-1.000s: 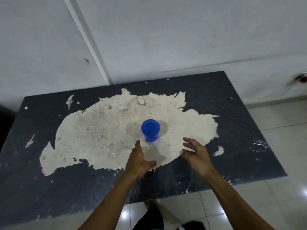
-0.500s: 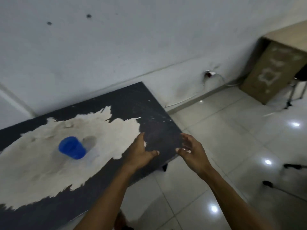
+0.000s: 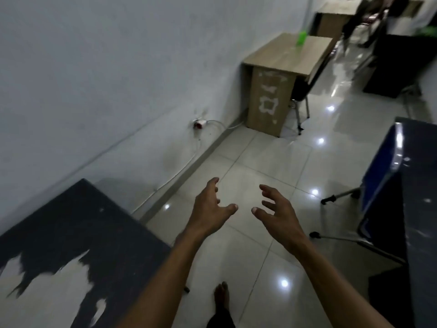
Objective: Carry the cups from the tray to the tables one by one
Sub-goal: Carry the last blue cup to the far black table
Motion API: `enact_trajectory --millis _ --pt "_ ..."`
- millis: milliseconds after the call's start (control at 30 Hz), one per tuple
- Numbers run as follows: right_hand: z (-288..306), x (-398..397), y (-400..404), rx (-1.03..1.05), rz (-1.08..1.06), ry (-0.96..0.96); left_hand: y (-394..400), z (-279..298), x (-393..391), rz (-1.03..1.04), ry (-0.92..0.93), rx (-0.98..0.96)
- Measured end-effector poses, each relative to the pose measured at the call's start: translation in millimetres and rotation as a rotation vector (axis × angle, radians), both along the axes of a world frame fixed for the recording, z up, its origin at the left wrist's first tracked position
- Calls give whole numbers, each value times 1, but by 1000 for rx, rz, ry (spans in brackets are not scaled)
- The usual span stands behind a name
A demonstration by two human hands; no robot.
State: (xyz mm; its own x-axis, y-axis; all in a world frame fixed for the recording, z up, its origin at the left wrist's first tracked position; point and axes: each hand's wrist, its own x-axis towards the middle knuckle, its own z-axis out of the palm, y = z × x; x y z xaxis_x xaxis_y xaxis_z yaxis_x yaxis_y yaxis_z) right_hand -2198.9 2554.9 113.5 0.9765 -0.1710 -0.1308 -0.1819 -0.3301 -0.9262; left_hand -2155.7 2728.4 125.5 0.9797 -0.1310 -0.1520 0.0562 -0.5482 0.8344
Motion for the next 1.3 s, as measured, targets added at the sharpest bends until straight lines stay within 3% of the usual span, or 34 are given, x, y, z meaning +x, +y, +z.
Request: enact_trajectory --millis 433,667,1300 --pt "38 179 -176 -57 -378 -67 -192 20 243 -372 -128 -7" --pt "40 257 -278 -33 -481 -69 -312 22 346 -525 -174 -21" --pt "54 542 -619 -95 -561 -57 -662 29 639 -576 -273 -108"
